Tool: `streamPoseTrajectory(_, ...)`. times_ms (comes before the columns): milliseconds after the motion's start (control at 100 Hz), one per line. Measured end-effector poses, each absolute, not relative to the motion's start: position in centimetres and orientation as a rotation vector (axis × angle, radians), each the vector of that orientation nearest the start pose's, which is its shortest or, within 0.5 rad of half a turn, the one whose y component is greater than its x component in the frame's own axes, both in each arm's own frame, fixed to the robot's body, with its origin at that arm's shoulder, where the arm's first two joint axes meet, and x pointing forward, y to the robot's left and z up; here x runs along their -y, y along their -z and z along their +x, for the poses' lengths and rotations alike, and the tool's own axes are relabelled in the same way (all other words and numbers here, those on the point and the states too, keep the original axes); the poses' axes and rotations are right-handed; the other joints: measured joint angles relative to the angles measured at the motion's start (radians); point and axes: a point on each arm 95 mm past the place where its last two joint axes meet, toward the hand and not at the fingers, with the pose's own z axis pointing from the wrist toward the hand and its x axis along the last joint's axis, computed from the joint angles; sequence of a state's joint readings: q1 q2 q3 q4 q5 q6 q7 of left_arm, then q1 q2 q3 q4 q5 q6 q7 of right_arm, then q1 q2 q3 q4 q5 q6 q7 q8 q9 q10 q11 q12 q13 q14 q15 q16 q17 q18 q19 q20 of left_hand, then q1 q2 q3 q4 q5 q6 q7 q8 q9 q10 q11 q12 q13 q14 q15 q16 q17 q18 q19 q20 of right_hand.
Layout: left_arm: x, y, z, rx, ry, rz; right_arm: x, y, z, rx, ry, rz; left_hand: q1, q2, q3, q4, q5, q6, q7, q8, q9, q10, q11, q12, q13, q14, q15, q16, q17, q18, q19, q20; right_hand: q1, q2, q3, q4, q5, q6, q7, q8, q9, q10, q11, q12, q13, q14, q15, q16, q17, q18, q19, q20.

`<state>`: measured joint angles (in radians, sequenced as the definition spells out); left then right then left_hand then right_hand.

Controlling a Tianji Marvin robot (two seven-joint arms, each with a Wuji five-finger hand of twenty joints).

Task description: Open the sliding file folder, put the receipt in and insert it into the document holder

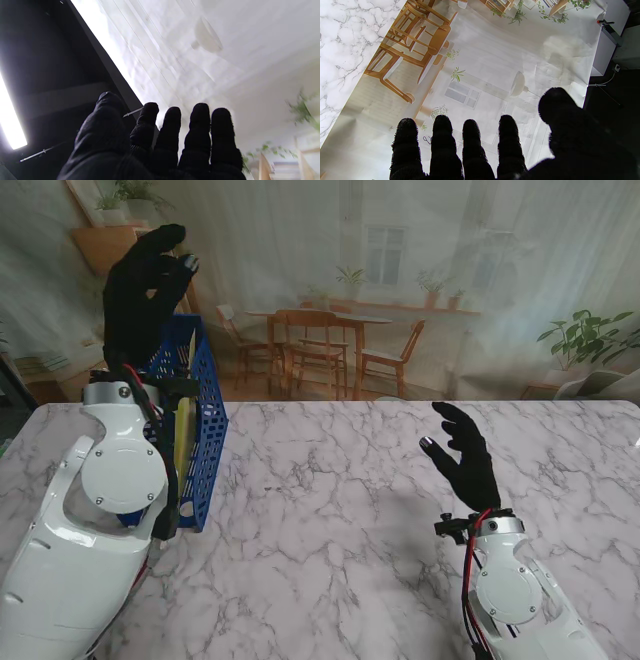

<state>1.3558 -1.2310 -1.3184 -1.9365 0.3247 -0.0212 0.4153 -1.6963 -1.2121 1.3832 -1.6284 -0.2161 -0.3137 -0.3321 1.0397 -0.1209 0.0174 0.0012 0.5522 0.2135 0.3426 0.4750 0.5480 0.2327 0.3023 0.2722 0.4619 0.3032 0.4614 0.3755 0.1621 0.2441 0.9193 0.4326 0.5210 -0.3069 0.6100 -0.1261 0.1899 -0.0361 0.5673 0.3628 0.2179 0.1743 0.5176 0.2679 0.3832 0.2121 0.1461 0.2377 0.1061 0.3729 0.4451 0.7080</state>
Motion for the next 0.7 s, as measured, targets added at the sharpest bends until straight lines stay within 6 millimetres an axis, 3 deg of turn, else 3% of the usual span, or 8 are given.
streamPoseTrajectory(120, 3.4, 7.9, 41.1, -0.366, 2.522, -1.150, 3.7, 30.0, 37.8, 0.556, 2.776, -2.007, -0.002, 0.018, -0.011, 0.000, 0.002, -0.019, 0.012, 0.049, 0.001, 0.000, -0.011, 0.000, -0.004, 0.000, -0.037, 0.008, -0.021, 0.013, -0.026, 0.000, 0.000, 0.000, 0.000, 0.000, 0.001, 0.000, 0.000, 0.000, 0.000, -0.010, 0.000, 0.000, 0.000, 0.000, 0.000, 0.000, 0.000, 0.000, 0.000, 0.000)
streamPoseTrajectory(290, 6.7, 10.8, 40.7, -0.599, 2.677, -1.377, 3.6, 30.0, 37.7, 0.578, 2.761, -1.998, -0.060, 0.057, -0.012, 0.000, 0.019, -0.025, -0.050, 0.039, -0.006, 0.000, -0.079, 0.008, -0.103, -0.002, -0.141, 0.006, -0.098, 0.037, -0.155, -0.025, 0.000, 0.000, 0.000, 0.000, 0.002, -0.003, 0.000, 0.000, 0.002, -0.029, 0.000, -0.002, 0.000, 0.000, 0.000, 0.000, -0.001, 0.000, -0.009, 0.000)
streamPoseTrajectory(420, 8.4, 15.0, 41.3, -0.648, 2.703, -1.543, 3.3, 30.2, 37.6, 0.610, 2.741, -1.992, -0.076, 0.071, -0.012, 0.000, -0.042, -0.037, -0.115, 0.013, -0.090, -0.004, -0.155, 0.003, -0.150, -0.002, -0.192, -0.012, -0.132, 0.037, -0.244, -0.041, -0.001, 0.000, 0.000, 0.000, 0.002, -0.027, 0.000, 0.000, 0.005, -0.038, -0.011, -0.004, 0.000, -0.002, 0.000, 0.000, -0.002, 0.000, -0.010, 0.000)
streamPoseTrajectory(540, 8.9, 19.5, 41.9, -0.691, 2.670, -1.739, 2.6, 30.4, 37.7, 0.648, 2.704, -1.997, -0.075, 0.071, -0.012, 0.000, -0.016, -0.037, -0.102, 0.015, -0.084, -0.003, -0.162, 0.002, -0.148, -0.002, -0.199, -0.017, -0.127, 0.041, -0.255, -0.047, -0.010, 0.000, -0.001, 0.000, 0.028, -0.027, -0.011, 0.000, 0.005, -0.046, -0.020, -0.011, 0.000, -0.002, 0.000, 0.000, -0.004, 0.000, -0.011, 0.000)
streamPoseTrajectory(700, 9.2, 24.9, 41.7, -0.579, 2.581, -1.914, 1.2, 30.7, 38.1, 0.712, 2.612, -2.009, -0.069, 0.071, -0.012, 0.000, -0.001, -0.036, -0.086, 0.055, -0.019, 0.000, -0.146, 0.030, -0.110, 0.006, -0.198, 0.014, -0.109, 0.050, -0.240, 0.012, -0.010, 0.000, -0.001, 0.000, 0.052, -0.028, -0.010, 0.000, 0.017, -0.035, -0.033, -0.012, 0.000, -0.002, 0.000, 0.000, -0.004, 0.000, -0.011, 0.000)
